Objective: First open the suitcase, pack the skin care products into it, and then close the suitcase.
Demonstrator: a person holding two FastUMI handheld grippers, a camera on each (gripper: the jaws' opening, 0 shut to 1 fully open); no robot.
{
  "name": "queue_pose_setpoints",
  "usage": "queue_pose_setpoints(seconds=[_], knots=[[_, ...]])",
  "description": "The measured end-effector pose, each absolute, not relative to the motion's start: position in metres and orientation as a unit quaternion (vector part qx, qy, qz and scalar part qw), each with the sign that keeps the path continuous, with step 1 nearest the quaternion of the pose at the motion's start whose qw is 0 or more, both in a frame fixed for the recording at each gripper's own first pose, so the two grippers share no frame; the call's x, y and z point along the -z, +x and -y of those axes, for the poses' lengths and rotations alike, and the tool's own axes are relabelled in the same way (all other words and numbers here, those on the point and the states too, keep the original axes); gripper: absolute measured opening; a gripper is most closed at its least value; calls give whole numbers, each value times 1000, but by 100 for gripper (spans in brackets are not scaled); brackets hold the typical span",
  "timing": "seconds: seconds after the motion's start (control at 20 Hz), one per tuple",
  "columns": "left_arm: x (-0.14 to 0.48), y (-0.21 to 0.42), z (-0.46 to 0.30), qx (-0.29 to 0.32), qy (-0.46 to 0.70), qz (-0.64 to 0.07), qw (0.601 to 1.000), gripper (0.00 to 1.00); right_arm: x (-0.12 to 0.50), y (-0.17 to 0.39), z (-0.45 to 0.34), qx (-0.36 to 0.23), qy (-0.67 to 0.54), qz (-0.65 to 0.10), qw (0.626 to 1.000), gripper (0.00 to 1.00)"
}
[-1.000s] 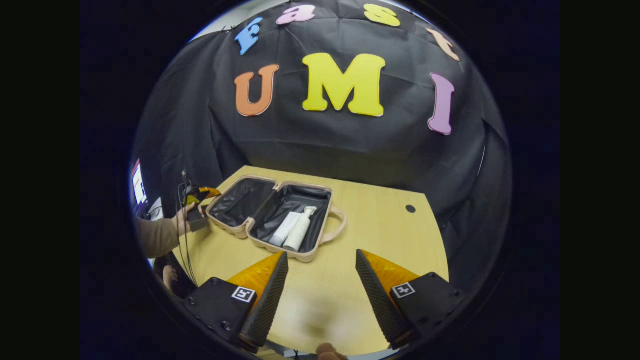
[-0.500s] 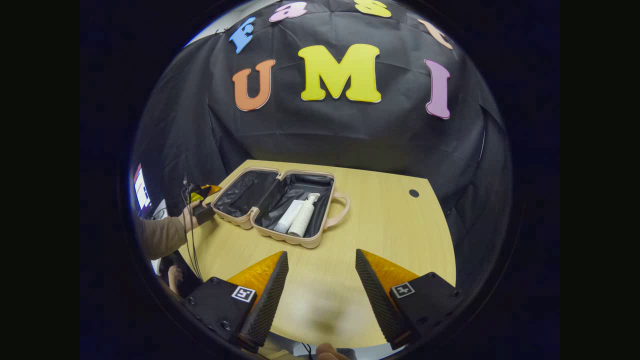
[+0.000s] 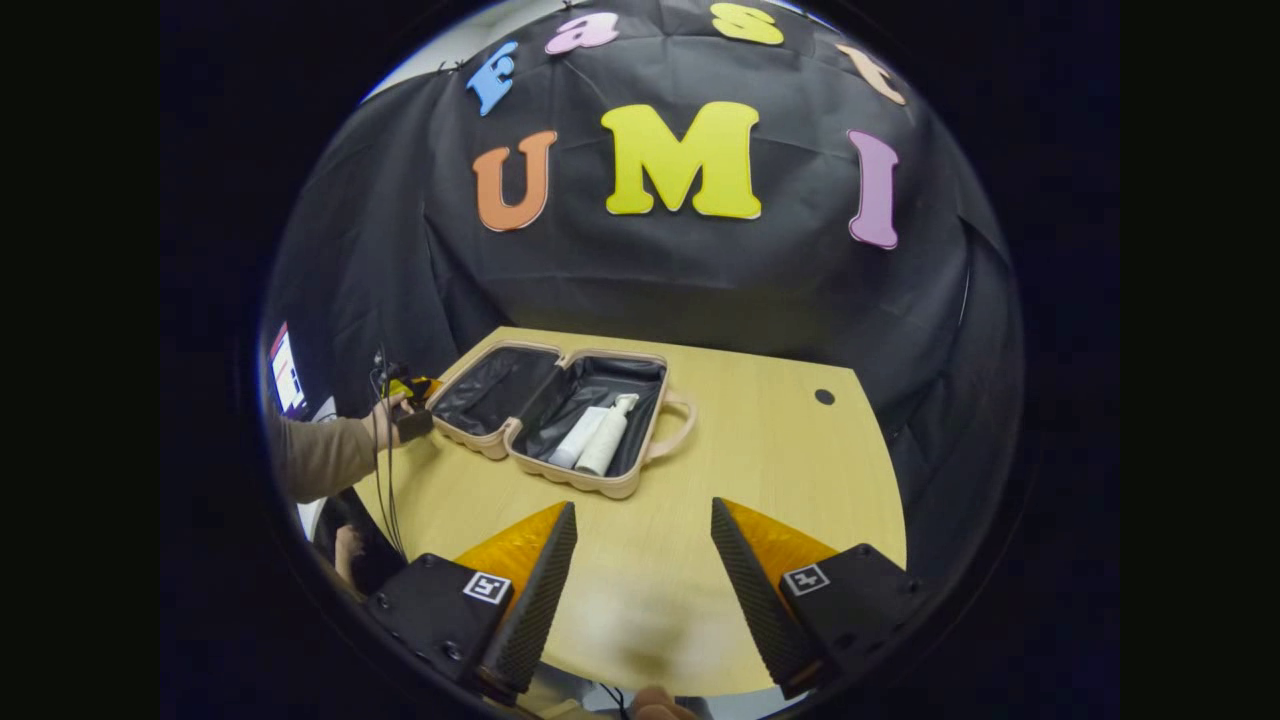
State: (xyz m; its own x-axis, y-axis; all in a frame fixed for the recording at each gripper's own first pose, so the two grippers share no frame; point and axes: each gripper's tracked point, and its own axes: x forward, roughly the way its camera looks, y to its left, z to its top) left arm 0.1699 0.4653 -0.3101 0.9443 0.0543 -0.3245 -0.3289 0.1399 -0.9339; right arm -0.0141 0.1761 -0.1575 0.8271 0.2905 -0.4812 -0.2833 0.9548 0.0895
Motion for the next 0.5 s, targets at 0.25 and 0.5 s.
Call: queue_pose_setpoints(seconds=[0.25, 0.5], knots=[[243, 160, -454, -121, -579, -82, 802, 3, 138, -17, -173, -167, 13, -219, 961, 76], [159, 156, -412, -99, -442, -57, 890, 2, 118, -15, -164, -183, 7, -174, 968, 80]])
